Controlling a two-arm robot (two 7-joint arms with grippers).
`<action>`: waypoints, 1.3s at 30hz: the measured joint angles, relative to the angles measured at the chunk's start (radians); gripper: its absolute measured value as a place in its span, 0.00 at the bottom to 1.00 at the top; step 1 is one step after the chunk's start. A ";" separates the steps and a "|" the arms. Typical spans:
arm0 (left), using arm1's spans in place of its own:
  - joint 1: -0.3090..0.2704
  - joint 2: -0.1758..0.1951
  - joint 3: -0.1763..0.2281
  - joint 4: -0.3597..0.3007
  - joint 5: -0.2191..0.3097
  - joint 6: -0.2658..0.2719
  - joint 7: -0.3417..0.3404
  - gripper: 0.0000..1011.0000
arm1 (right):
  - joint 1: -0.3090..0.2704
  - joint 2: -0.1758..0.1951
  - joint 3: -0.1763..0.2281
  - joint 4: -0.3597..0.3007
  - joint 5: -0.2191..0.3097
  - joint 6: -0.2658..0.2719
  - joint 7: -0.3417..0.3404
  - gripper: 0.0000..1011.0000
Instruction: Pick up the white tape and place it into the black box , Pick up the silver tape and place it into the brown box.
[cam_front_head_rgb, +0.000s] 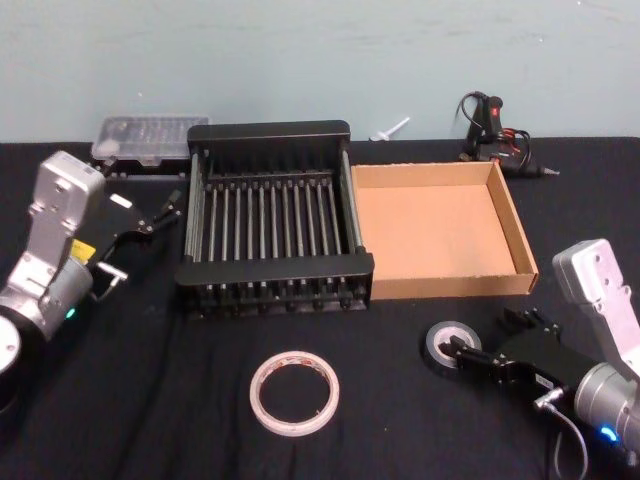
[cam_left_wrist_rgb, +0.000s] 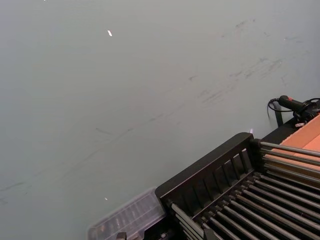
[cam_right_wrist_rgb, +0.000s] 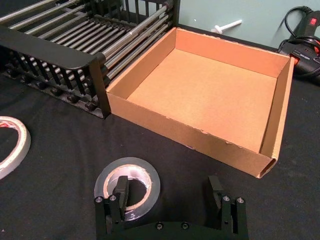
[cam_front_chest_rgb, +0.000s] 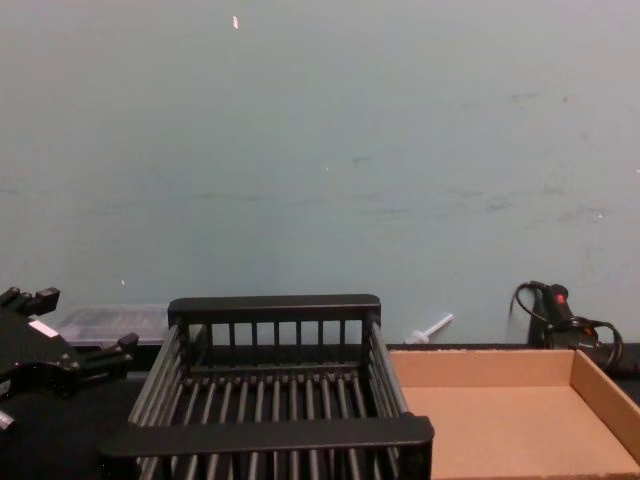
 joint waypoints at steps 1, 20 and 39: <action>0.000 0.000 0.000 0.000 0.000 0.000 0.000 0.99 | 0.003 -0.003 0.000 0.004 -0.005 0.002 0.002 0.99; 0.000 0.000 0.000 0.000 0.000 0.000 0.000 0.99 | 0.006 -0.007 0.000 0.009 -0.011 0.004 0.004 0.94; 0.000 0.000 0.000 0.000 0.000 0.000 0.000 0.99 | 0.005 -0.006 0.000 0.007 -0.008 0.002 0.003 0.38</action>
